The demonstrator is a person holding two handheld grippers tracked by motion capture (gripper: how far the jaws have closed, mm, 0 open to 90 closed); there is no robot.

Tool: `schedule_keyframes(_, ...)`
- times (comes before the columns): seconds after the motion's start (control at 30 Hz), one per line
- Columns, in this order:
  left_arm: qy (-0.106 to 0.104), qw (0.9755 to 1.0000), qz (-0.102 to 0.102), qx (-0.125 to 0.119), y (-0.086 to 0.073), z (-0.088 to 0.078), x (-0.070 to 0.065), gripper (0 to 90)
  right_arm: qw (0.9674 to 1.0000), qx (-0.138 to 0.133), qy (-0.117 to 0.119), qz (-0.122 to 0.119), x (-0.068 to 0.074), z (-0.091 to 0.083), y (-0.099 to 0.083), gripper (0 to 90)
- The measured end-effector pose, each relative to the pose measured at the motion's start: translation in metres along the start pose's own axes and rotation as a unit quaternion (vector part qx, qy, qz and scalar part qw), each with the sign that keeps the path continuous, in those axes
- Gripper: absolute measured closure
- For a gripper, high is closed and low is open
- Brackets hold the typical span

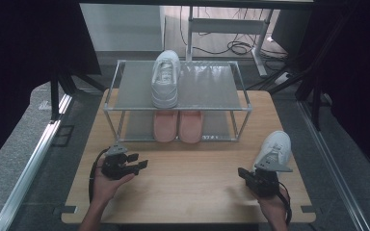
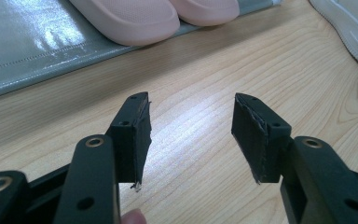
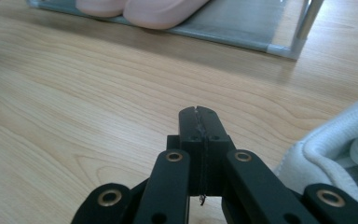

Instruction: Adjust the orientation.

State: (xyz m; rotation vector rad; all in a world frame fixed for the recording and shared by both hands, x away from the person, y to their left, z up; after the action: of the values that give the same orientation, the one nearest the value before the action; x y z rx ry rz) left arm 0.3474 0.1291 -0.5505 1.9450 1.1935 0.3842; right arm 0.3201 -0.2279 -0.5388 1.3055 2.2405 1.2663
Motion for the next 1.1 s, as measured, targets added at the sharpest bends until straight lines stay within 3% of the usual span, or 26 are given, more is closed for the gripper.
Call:
schedule_keyframes(0.13, 0.001, 1.0, -0.001, 0.001, 0.0, 0.0, 0.0, 47.6, 0.9997, 0.005, -0.022, -0.002, -0.007, 0.001, -0.003, 90.0)
schedule_keyframes(0.6, 0.0, 1.0, 0.001, 0.002, -0.001, 0.001, 0.001, 47.5, 0.9992, 0.004, -0.041, 0.0, -0.014, -0.011, -0.011, 90.0)
schedule_keyframes(1.1, 0.0, 1.0, 0.002, 0.005, -0.002, 0.002, 0.001, 47.4, 0.999, -0.01, -0.038, 0.021, -0.017, -0.029, -0.023, 90.0)
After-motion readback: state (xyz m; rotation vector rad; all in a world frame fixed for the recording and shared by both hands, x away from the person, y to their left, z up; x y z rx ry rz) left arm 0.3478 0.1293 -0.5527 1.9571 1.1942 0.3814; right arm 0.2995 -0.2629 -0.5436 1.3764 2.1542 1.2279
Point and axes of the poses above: each handheld gripper's, and its own axes: z roughly forward along the jaws, y roughly out of its top, x roughly to its left, the point moved 10 cm from there along z, roughly forward along the jaws, and after that the axes turned 8 degrees about y, right-handed, at the moved point
